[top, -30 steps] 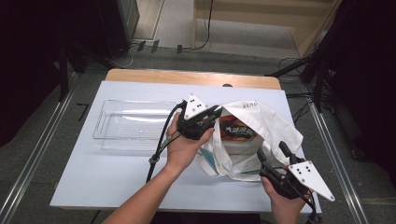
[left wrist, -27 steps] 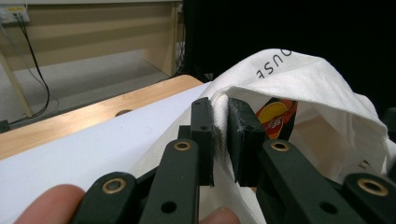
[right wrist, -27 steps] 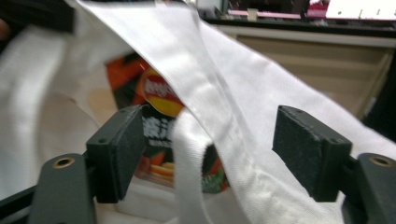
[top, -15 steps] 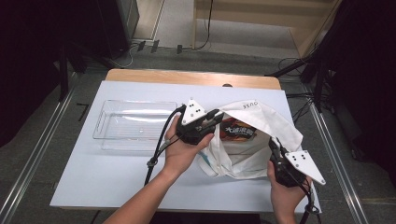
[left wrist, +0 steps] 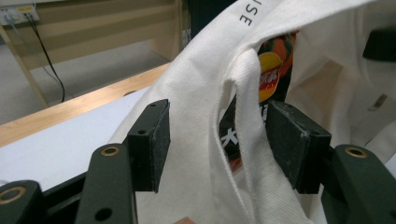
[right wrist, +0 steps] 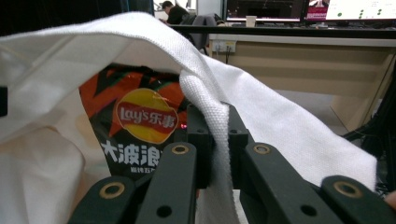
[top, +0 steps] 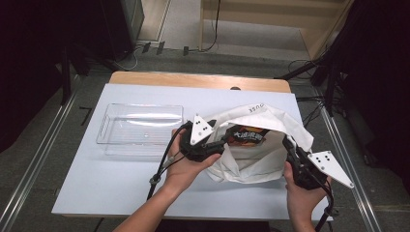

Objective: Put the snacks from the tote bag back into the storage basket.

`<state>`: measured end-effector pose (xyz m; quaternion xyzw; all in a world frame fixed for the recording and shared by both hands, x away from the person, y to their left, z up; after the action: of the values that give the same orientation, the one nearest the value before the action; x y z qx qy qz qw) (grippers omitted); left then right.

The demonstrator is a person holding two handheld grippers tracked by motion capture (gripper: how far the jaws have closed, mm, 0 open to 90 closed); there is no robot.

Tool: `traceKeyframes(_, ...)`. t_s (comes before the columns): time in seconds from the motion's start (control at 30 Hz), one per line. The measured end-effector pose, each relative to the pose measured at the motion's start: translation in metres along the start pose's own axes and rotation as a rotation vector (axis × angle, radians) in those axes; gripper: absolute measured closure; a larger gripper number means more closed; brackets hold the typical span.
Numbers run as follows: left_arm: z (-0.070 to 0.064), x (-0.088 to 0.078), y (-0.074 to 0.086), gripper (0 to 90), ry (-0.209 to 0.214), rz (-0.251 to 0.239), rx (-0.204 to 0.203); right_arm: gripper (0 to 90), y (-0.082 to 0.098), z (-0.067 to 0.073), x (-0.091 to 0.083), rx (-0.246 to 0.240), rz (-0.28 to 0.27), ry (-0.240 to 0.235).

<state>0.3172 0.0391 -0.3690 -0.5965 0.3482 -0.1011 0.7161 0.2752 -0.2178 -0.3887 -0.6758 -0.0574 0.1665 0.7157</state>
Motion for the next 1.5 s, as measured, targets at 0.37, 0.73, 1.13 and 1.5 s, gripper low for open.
traceKeyframes(0.37,-0.004,0.004,0.017,73.7,-0.077,0.041,0.08,87.3,-0.015,-0.004,-0.003,-0.011,-0.043,-0.009)
traceKeyframes(0.73,0.007,-0.006,-0.009,85.3,-0.071,-0.039,0.063,87.1,-0.022,-0.006,-0.003,-0.027,-0.051,0.015)
traceKeyframes(1.13,0.03,0.015,-0.021,81.6,0.002,0.002,-0.062,85.7,-0.034,-0.02,0.013,-0.034,-0.009,0.024)
traceKeyframes(1.5,0.042,0.044,-0.004,75.4,0.005,0.077,-0.17,79.7,-0.019,-0.044,0.038,0.028,0.101,0.018)
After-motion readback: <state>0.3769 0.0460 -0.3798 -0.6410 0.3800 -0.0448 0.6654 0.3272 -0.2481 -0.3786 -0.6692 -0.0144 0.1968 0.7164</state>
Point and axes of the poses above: each handheld gripper's, and its own axes: x roughly forward along the jaws, y roughly out of its underside, z roughly to its left, the point moved 4 cm from there along x, roughly forward along the jaws, and after that the axes turned 4 degrees about -y, right-handed, at the moved point
